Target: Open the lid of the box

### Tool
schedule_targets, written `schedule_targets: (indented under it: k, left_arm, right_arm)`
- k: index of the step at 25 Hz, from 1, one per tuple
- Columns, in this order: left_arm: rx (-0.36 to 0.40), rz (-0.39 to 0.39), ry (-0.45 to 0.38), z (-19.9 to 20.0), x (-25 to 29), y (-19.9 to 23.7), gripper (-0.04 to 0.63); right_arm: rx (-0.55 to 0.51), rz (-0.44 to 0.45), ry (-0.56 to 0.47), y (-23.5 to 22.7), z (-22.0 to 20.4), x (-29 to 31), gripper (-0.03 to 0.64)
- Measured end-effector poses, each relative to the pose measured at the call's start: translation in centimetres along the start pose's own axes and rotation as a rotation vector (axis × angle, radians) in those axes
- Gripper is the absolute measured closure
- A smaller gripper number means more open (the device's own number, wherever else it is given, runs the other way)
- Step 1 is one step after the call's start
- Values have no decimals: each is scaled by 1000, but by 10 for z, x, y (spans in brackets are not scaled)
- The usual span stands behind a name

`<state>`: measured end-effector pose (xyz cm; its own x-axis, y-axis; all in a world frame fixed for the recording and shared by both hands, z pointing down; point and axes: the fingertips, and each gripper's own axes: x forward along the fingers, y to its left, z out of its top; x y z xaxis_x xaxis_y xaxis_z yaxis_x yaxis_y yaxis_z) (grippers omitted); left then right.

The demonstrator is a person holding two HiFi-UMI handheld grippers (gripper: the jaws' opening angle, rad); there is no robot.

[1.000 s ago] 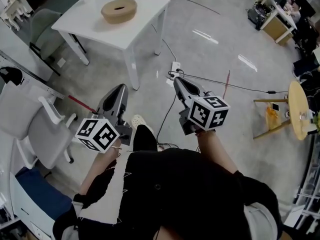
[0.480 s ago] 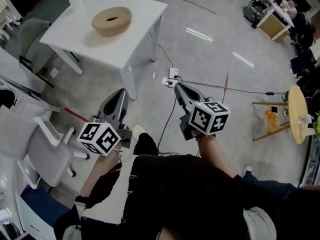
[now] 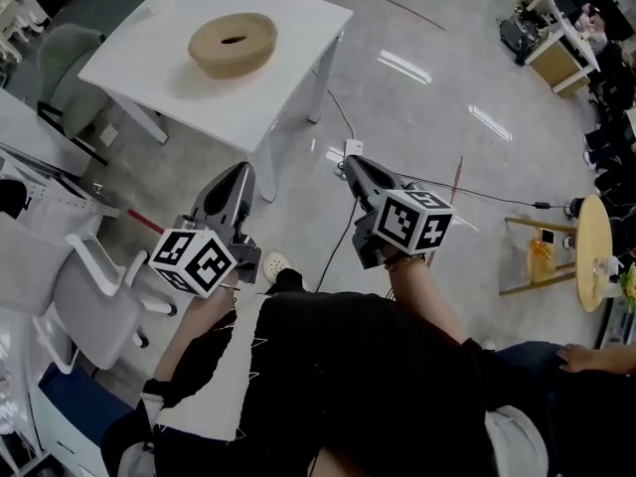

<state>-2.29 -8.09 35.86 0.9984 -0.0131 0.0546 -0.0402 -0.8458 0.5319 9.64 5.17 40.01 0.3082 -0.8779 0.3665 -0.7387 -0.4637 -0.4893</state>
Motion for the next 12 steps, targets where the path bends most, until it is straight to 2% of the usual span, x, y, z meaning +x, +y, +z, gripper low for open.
schedule_targets:
  k: [12]
  left_arm:
    - [27, 18, -29, 59, 32, 50, 584]
  right_arm:
    - [47, 33, -22, 10, 51, 80, 614]
